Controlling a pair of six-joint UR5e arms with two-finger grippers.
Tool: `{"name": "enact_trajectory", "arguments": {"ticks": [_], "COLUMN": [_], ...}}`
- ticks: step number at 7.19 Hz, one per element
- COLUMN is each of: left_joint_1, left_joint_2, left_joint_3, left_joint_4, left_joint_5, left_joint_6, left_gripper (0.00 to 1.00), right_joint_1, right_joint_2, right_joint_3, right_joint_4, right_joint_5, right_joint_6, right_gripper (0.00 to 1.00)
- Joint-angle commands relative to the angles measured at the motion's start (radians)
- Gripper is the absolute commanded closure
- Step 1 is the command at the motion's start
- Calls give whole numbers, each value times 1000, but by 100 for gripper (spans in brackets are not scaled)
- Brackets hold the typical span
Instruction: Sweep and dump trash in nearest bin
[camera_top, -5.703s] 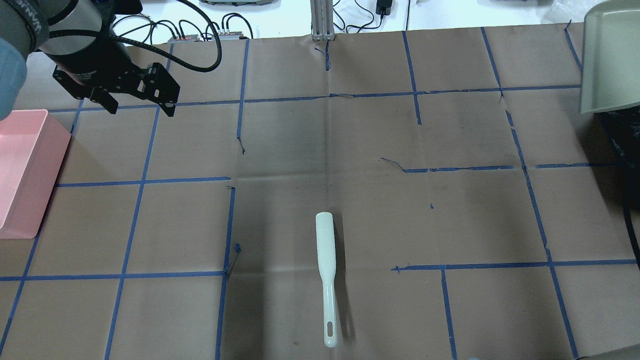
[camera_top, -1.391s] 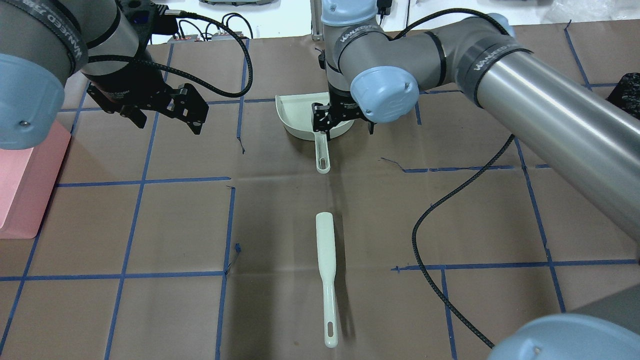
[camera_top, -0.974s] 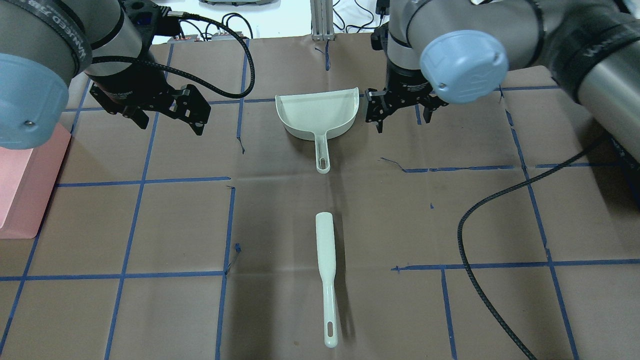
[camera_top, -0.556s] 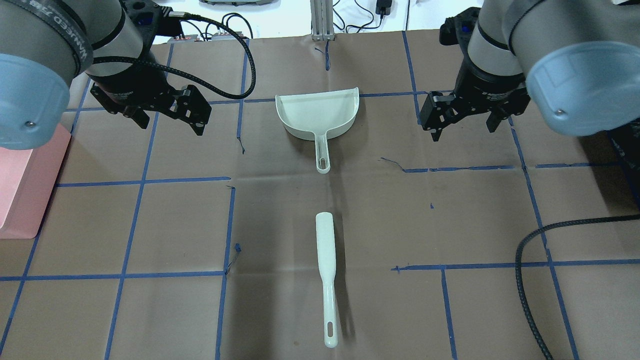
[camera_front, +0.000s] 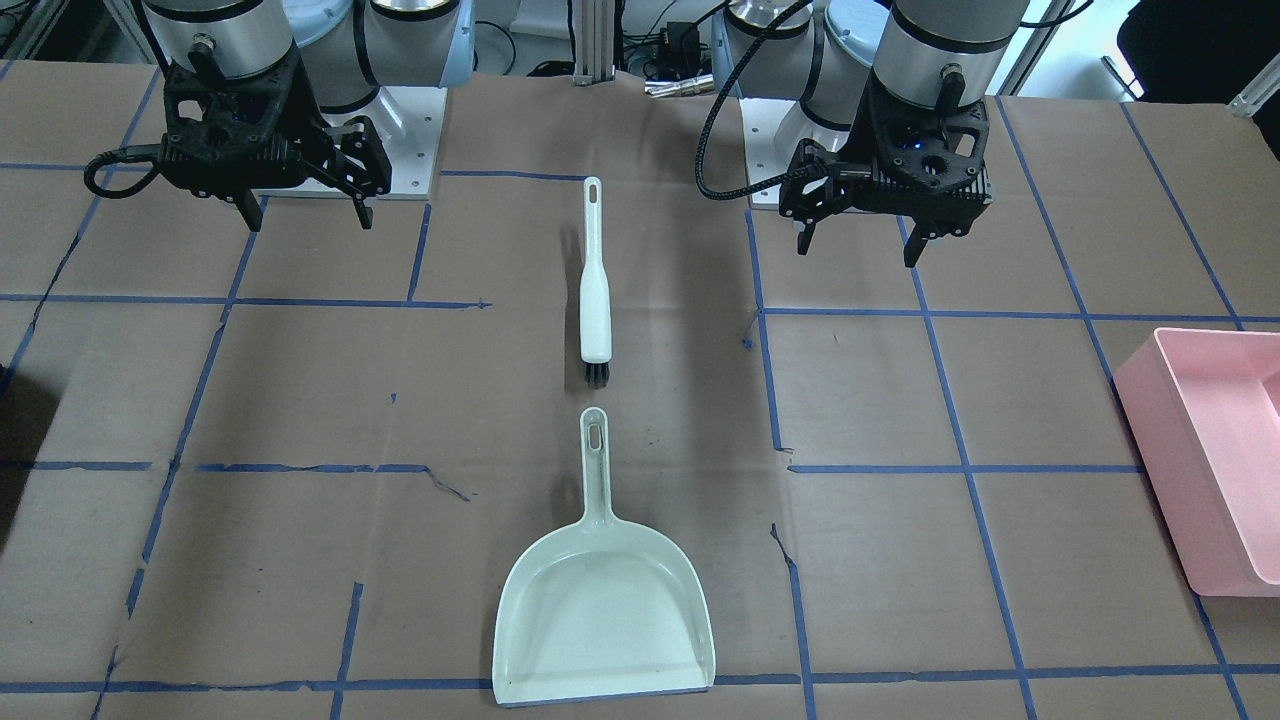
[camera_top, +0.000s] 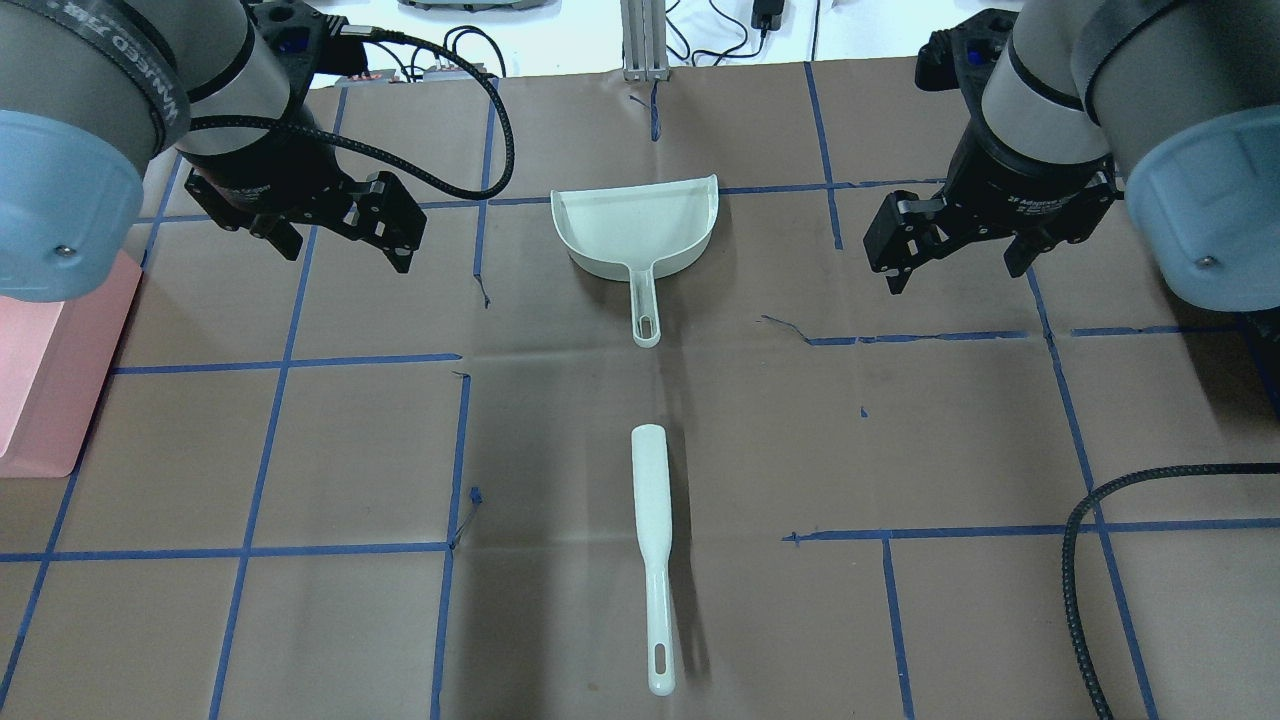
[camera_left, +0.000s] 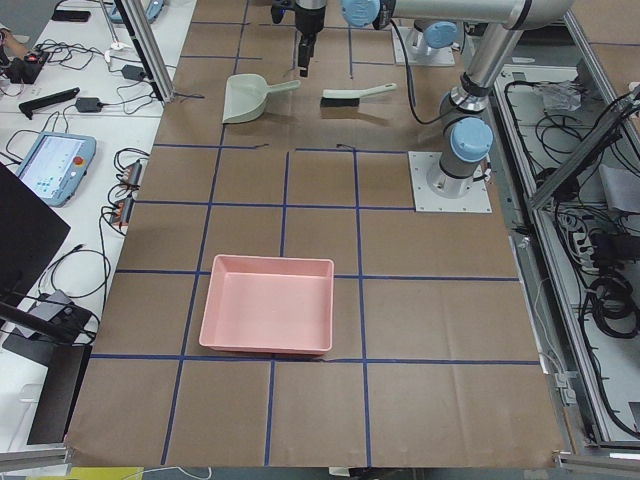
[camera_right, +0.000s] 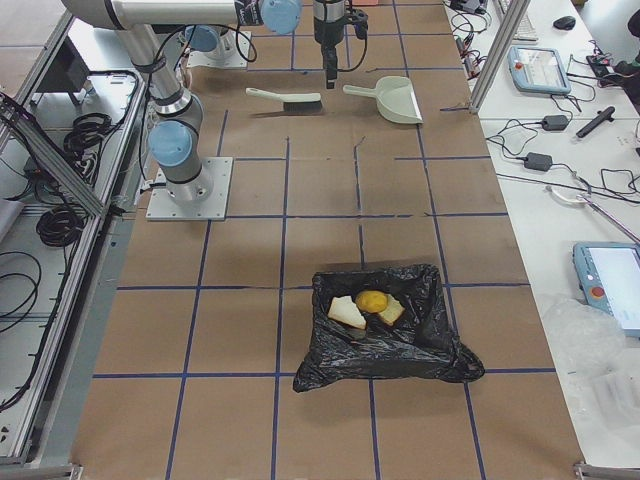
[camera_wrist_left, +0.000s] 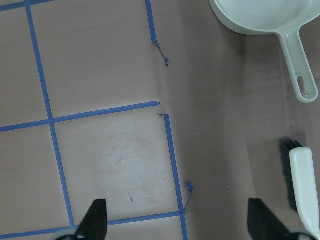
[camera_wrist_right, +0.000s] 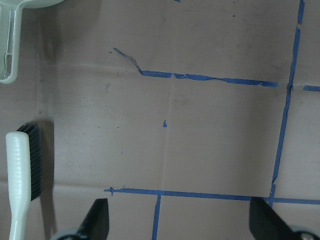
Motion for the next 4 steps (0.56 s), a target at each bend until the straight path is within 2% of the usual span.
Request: {"name": "enact_trajectory", "arguments": {"ticks": [1,4], "left_joint_1": [-1,-2], "left_joint_2": [0,3], "left_joint_3": [1,1], "left_joint_4": [0,0], "left_joint_5": [0,8], "left_joint_6": [0,3], "left_gripper": [0,0], "right_joint_1": [1,1], "right_joint_2": [-1,-1], "right_joint_3": [0,0], "right_joint_4": [0,-4], "right_joint_5": [0,-1], "right_joint_6": [0,2], "right_gripper": [0,0]}}
